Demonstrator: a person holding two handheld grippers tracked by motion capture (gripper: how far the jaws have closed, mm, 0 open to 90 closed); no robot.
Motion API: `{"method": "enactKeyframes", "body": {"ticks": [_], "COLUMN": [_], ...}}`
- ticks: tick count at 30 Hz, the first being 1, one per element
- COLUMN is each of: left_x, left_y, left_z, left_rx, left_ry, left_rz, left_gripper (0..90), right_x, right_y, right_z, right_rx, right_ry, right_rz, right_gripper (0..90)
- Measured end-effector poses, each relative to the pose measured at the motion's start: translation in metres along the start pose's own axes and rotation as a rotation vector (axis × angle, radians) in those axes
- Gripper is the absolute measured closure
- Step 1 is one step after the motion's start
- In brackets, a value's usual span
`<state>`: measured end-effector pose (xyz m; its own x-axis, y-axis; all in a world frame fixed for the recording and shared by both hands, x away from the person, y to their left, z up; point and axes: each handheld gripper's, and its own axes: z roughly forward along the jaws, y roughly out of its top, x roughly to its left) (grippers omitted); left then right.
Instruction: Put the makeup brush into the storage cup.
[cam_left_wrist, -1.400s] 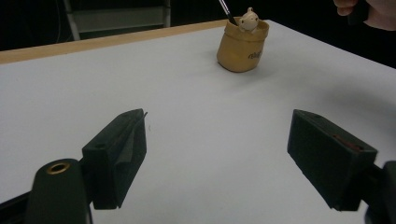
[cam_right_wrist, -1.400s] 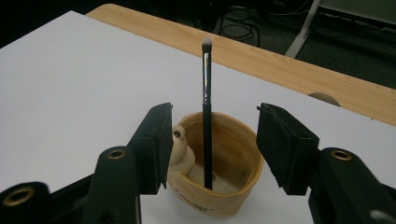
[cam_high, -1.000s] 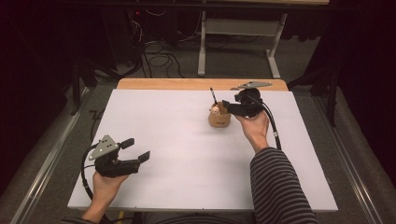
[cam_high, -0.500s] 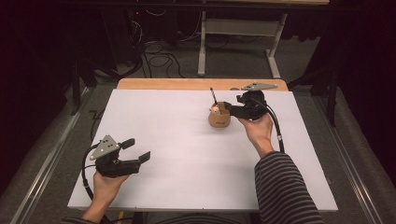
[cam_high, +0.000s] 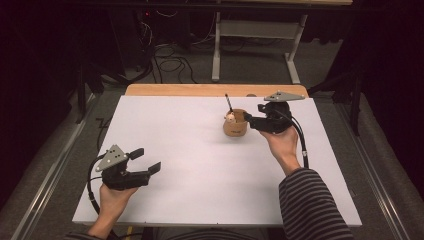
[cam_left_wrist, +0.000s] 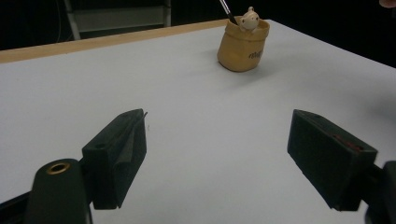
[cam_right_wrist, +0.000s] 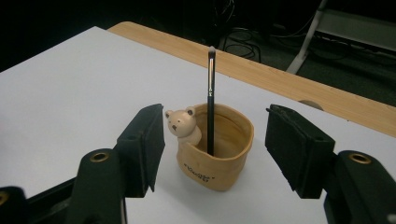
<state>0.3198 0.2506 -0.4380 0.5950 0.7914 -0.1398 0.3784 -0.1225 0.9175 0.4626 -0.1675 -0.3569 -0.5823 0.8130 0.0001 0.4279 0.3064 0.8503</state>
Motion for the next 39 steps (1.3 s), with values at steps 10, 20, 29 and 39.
{"method": "enactKeyframes", "body": {"ticks": [10,20,29,39], "left_x": [0.0,0.002,0.002,0.003], "left_y": [0.0,0.0,0.0,0.0], "left_z": [0.0,-0.001,-0.001,-0.001], "left_rx": [-0.002,-0.004,-0.009,-0.01], "left_ry": [-0.001,0.001,-0.001,-0.003], "left_rz": [-0.002,-0.01,-0.014,-0.017], "left_gripper": [20.3,20.2,20.2,20.2], "right_x": [-0.004,-0.007,-0.008,-0.012], "right_y": [-0.006,-0.012,-0.018,-0.026], "right_z": [-0.013,-0.026,-0.036,-0.048], "right_rx": [-0.029,-0.051,-0.072,-0.09], "right_ry": [0.034,0.07,0.09,0.105], "right_rz": [0.021,0.038,0.045,0.066], "right_gripper": [38.7,38.6,38.6,38.2]}}
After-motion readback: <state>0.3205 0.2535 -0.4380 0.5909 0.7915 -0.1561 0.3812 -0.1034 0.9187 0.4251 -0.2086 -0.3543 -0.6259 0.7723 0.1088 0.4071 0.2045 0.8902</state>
